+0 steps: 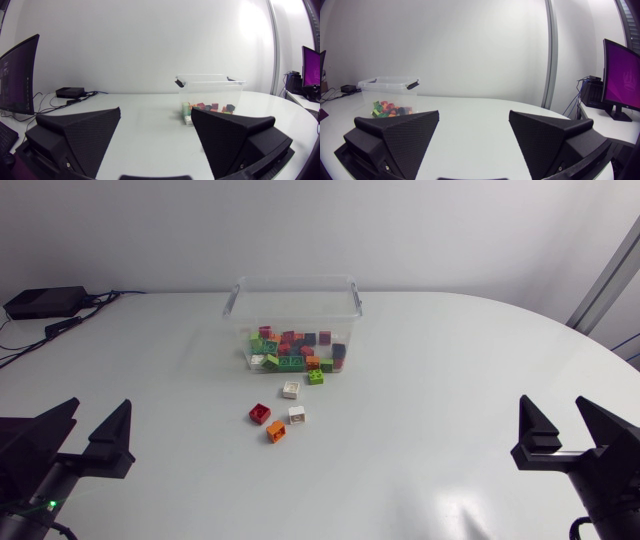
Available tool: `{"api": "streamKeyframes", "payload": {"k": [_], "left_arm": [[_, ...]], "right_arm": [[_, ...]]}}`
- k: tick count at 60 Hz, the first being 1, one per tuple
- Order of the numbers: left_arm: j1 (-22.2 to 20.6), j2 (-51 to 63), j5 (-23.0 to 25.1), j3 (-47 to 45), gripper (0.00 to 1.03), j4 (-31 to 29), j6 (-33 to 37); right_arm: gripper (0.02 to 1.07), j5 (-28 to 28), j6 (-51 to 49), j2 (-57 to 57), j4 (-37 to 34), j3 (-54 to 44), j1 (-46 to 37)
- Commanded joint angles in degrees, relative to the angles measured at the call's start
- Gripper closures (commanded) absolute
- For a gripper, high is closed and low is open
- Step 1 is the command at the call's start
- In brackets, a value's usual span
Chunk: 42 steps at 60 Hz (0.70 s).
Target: Place the duplo bricks in the container
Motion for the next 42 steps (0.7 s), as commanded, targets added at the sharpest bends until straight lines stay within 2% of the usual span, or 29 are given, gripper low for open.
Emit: {"api": "streamKeyframes", "payload": {"k": [1, 24, 36, 42], "left_arm": [[-0.36, -0.45, -0.34, -0.97, 0.05, 0.49, -1.15], [-0.63, -0.45, -0.25, -0.71, 0.05, 0.4, -1.32], [-0.63, 0.51, -0.25, 5.36, 0.06, -3.11, -1.24], [-0.98, 5.17, -0.16, 9.22, 0.06, -3.2, -1.24]], "right_arm": [[0.06, -0.27, 0.62, -0.3, -0.41, -1.08, 0.12], [0.06, -0.27, 0.53, -0.38, -0.14, -0.91, 0.12], [0.06, -0.27, 0.62, -0.12, -2.08, 3.05, 1.44], [0.06, -0.27, 0.71, 1.37, -2.08, 5.69, 2.5]]}}
